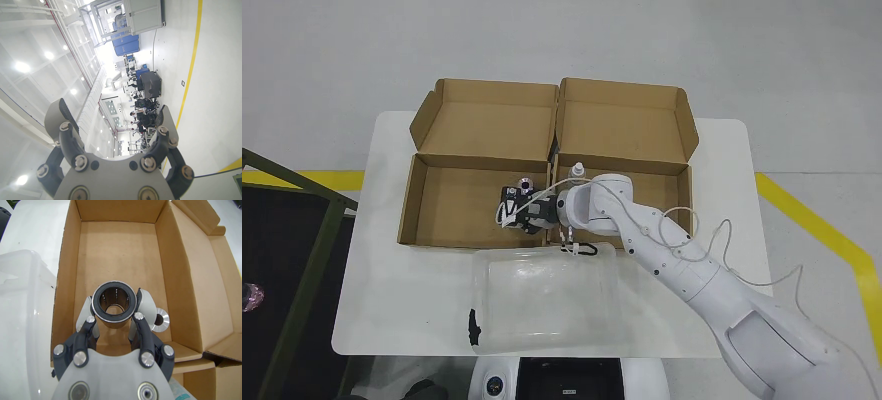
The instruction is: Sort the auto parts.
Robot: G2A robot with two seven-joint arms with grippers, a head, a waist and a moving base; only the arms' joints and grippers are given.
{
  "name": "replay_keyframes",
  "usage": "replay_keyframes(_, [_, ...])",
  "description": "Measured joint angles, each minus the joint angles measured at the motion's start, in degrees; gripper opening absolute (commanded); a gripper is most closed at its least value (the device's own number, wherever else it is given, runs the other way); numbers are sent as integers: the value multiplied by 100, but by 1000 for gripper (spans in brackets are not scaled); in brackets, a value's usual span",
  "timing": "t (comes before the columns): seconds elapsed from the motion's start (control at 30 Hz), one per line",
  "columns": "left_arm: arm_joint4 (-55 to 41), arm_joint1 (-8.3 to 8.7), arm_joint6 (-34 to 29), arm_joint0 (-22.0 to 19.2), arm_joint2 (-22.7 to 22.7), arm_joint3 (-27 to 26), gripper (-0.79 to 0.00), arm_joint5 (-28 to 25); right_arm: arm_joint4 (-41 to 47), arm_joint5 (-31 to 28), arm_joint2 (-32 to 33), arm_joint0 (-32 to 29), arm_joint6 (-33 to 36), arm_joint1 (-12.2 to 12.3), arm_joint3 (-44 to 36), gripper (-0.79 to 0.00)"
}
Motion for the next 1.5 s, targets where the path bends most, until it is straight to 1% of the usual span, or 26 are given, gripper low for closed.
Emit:
replay_keyframes(0.2, [0,0,0,0,0,0,0,0,-80,6,-52,52,150,-71,131,-536])
replay_keyframes(0.33, [0,0,0,0,0,0,0,0,-99,13,-62,65,280,-110,166,-499])
replay_keyframes(0.43, [0,0,0,0,0,0,0,0,-113,-2,-52,68,361,-127,172,-446])
replay_keyframes(0.67, [0,0,0,0,0,0,0,0,-183,-63,43,44,505,-120,67,-394])
replay_keyframes(0.7, [0,0,0,0,0,0,0,0,-194,-70,62,38,516,-116,50,-354])
replay_keyframes(0.77, [0,0,0,0,0,0,0,0,-206,-94,104,19,541,-106,13,-332])
replay_keyframes(1.0, [0,0,0,0,0,0,0,0,-162,-146,272,-91,546,-69,-272,-329])
replay_keyframes(1.07, [0,0,0,0,0,0,0,0,-145,-172,333,-117,525,-56,-386,-357])
replay_keyframes(1.23, [0,0,0,0,0,0,0,0,-108,-251,489,-177,486,-18,-687,-366])
replay_keyframes(1.37, [0,0,0,0,0,0,0,0,-27,-309,668,-242,414,25,-977,-348])
replay_keyframes(1.5, [0,0,0,0,0,0,0,0,19,-366,936,-402,361,111,-1385,-305])
